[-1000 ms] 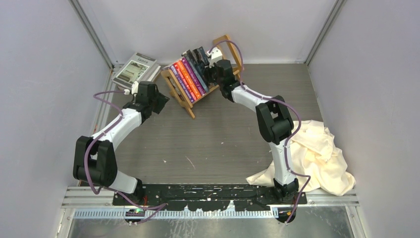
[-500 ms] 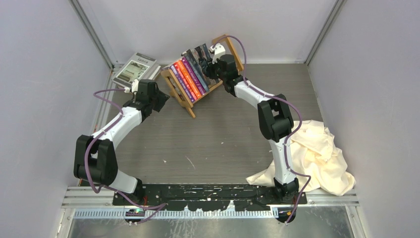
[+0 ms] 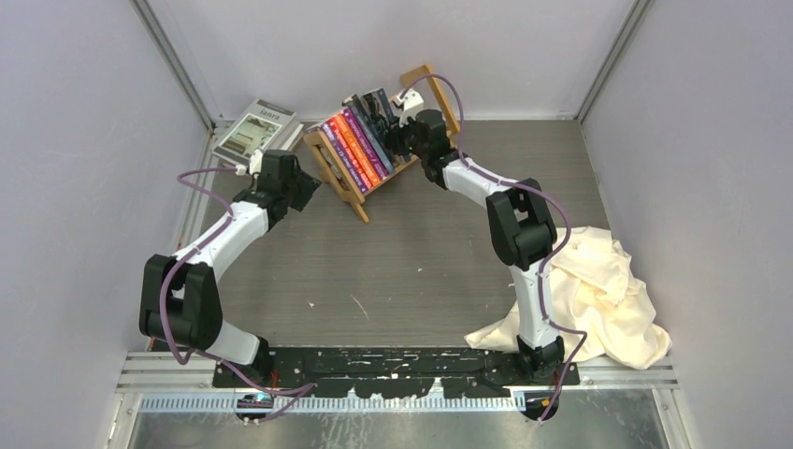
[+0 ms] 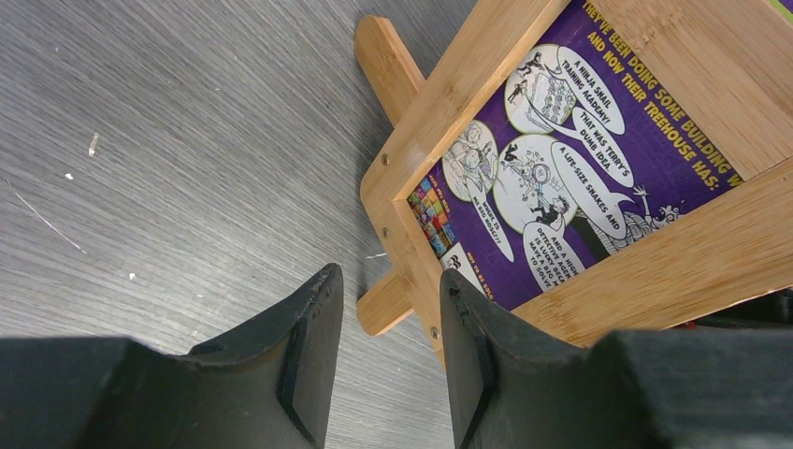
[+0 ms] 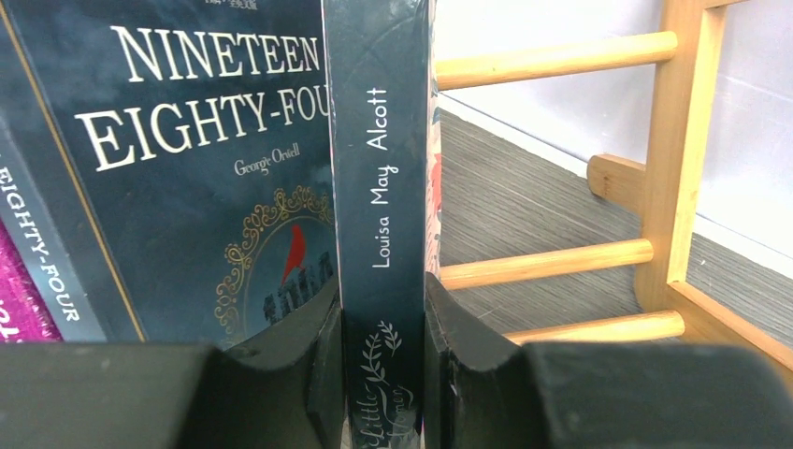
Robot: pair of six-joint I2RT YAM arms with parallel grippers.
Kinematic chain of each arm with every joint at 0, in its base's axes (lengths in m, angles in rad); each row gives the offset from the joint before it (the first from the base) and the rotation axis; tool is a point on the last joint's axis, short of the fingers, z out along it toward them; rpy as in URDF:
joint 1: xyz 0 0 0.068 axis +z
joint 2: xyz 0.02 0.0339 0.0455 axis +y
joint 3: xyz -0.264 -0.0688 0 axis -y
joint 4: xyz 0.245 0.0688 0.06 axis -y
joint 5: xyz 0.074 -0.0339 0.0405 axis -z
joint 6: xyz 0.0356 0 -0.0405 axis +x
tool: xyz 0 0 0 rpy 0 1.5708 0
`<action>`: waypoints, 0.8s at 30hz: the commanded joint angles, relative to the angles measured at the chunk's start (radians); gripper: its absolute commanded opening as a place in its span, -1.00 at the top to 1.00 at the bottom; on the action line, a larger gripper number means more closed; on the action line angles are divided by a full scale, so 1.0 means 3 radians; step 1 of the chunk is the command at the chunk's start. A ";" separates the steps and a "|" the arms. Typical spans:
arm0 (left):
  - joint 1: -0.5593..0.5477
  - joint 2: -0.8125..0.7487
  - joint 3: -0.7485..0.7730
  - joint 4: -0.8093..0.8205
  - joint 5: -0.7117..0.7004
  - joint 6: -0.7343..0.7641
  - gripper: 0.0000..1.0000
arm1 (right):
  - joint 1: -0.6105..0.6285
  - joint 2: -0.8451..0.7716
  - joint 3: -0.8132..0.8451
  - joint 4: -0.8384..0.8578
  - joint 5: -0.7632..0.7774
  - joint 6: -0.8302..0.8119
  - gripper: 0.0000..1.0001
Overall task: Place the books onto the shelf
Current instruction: Place the book on the shelf.
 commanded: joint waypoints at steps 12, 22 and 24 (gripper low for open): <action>-0.0018 -0.0127 0.0049 0.0061 -0.0044 -0.0064 0.14 | 0.0230 -0.0571 -0.0322 0.0048 -0.0332 0.0023 0.98; -0.0082 -0.0113 0.0075 0.0061 -0.0054 -0.0070 0.14 | 0.0396 -0.0659 -0.0390 -0.0011 -0.0144 -0.0037 0.94; -0.0093 -0.0106 0.0076 0.0058 -0.0059 -0.0068 0.14 | 0.0429 -0.0656 -0.0385 -0.0021 -0.0091 -0.0027 0.89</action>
